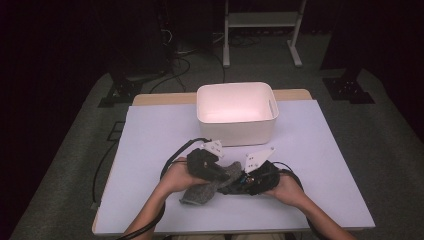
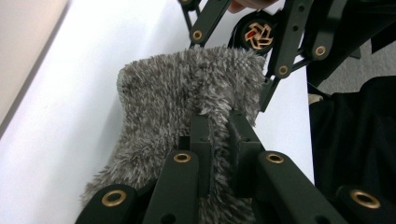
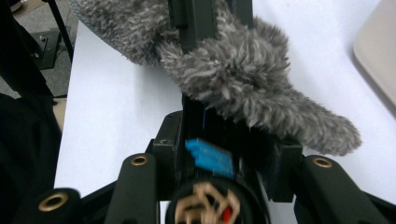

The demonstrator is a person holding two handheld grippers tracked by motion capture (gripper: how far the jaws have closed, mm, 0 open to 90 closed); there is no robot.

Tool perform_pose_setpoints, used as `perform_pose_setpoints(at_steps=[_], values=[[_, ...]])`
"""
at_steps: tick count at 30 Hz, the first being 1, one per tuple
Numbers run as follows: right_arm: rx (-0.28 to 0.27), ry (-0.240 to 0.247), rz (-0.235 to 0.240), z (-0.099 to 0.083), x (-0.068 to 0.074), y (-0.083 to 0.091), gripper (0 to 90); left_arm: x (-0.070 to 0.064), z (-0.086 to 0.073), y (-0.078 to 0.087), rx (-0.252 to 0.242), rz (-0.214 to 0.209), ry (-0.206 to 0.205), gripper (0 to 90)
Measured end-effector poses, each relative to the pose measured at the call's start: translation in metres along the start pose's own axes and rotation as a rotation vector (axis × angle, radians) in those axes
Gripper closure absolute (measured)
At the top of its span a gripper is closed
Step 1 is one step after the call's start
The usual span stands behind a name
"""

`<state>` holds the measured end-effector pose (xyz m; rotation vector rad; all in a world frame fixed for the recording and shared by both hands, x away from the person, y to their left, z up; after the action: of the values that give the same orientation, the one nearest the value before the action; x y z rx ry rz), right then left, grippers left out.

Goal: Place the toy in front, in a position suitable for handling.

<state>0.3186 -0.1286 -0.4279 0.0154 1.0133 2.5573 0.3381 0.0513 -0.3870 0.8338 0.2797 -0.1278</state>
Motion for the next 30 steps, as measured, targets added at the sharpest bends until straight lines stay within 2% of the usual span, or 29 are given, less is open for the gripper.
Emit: perform_pose_setpoints(at_steps=[7,12,14,17,19,22,25,30], values=[[0.007,-0.017,0.003,-0.018,0.0,-0.001,55.6,-0.001,0.014,-0.016,0.057,-0.002,-0.026,82.9],[0.006,-0.043,0.001,-0.022,0.001,-0.001,54.3,-0.002,0.015,-0.015,0.078,0.0,-0.034,82.8],[0.038,-0.025,-0.02,-0.025,0.003,0.001,46.4,-0.003,0.014,-0.014,0.081,0.006,-0.036,82.8],[0.067,-0.023,-0.03,-0.036,0.006,0.006,45.5,-0.003,0.011,-0.01,0.081,0.018,-0.032,82.7],[0.067,-0.038,-0.039,-0.046,0.007,0.012,48.1,-0.002,0.009,-0.008,0.078,0.022,-0.025,82.6],[0.061,-0.05,-0.032,-0.055,0.007,0.018,61.7,-0.003,0.008,-0.003,0.092,0.039,-0.029,82.6],[0.065,-0.008,-0.053,-0.052,0.007,0.018,62.6,-0.003,0.004,0.002,0.11,0.051,-0.022,82.6],[0.057,0.004,-0.054,-0.045,-0.002,0.01,62.5,-0.002,-0.006,0.012,0.128,0.072,0.001,82.6]])
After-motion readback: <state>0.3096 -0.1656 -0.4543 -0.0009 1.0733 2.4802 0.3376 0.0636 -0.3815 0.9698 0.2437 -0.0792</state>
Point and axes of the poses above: each handheld gripper's, and its own axes: y roughly backward along the jaws, z roughly out of its top, x roughly to its left, the point moved 2 cm from there along -y, roughly forward along the jaws, and after that the axes turned 12 degrees about -z, right-handed, at the moved point
